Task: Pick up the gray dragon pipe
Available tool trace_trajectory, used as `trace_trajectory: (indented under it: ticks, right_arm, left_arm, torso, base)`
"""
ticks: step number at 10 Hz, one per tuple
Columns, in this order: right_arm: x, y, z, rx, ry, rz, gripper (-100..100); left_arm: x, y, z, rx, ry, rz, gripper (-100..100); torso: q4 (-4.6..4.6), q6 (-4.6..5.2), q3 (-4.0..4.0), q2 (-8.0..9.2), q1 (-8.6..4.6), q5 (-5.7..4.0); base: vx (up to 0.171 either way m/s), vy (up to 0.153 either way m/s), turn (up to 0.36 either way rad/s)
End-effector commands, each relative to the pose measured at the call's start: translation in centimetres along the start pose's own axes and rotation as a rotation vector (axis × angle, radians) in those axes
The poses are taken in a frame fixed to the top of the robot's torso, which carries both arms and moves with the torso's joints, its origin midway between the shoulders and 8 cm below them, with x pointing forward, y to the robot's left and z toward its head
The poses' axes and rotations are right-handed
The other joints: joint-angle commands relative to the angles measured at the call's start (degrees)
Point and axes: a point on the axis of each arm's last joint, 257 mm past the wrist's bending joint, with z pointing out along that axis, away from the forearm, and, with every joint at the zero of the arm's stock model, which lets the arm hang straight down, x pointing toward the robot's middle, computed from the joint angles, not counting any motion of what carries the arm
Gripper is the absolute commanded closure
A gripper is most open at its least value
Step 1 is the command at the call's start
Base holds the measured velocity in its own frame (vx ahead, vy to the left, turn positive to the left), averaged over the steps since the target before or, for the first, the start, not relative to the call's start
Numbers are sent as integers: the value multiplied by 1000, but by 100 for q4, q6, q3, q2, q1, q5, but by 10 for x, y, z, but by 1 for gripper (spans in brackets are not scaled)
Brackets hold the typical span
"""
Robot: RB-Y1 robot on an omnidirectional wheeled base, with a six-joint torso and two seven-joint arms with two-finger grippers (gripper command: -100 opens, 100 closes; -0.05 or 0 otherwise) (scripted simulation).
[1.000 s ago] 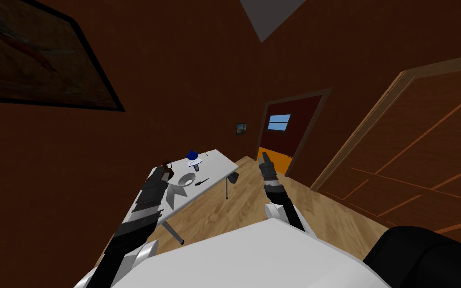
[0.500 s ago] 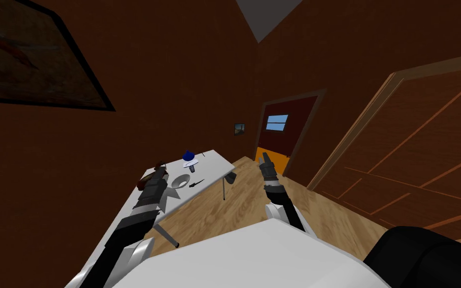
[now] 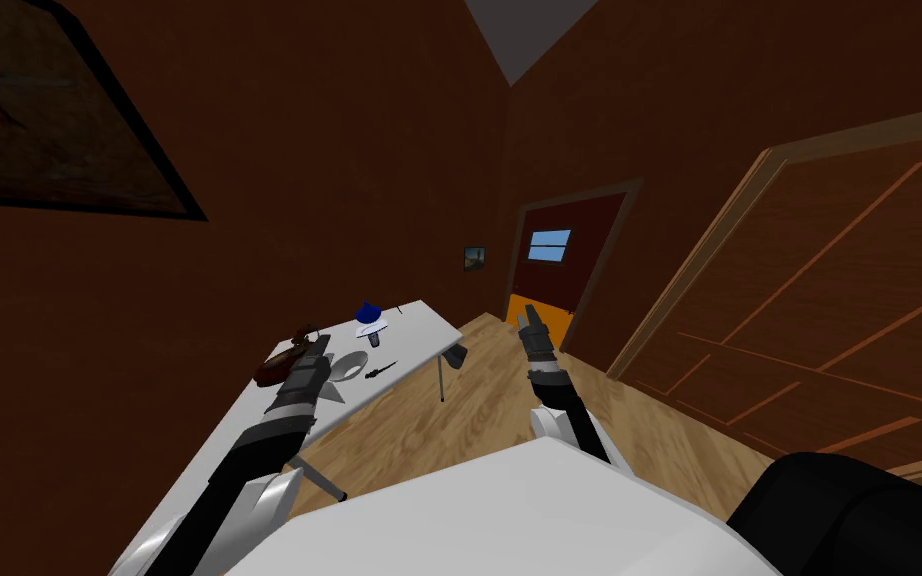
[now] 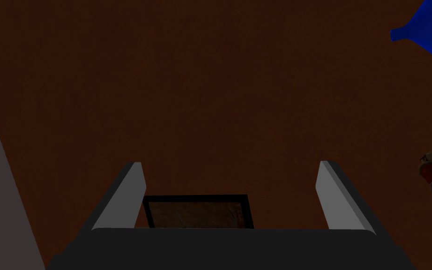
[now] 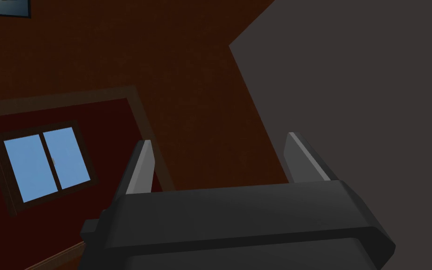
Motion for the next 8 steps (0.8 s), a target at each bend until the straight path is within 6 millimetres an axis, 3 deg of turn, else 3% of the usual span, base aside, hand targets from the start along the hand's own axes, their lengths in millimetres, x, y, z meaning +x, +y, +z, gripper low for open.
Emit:
trace_trajectory:
  ticks: [1,8]
  right_arm:
    - [0,0,0,0,0,0,0]
    - [0,0,0,0,0,0,0]
  left_arm:
    - [-4,12,3,-44,1,4,-100]
    - [-23,61,12,-216,-6,13,-100]
  torso:
    - [0,0,0,0,0,0]
    - [0,0,0,1,18,4]
  base:
    - [7,-70,-21]
    - [9,-72,-26]
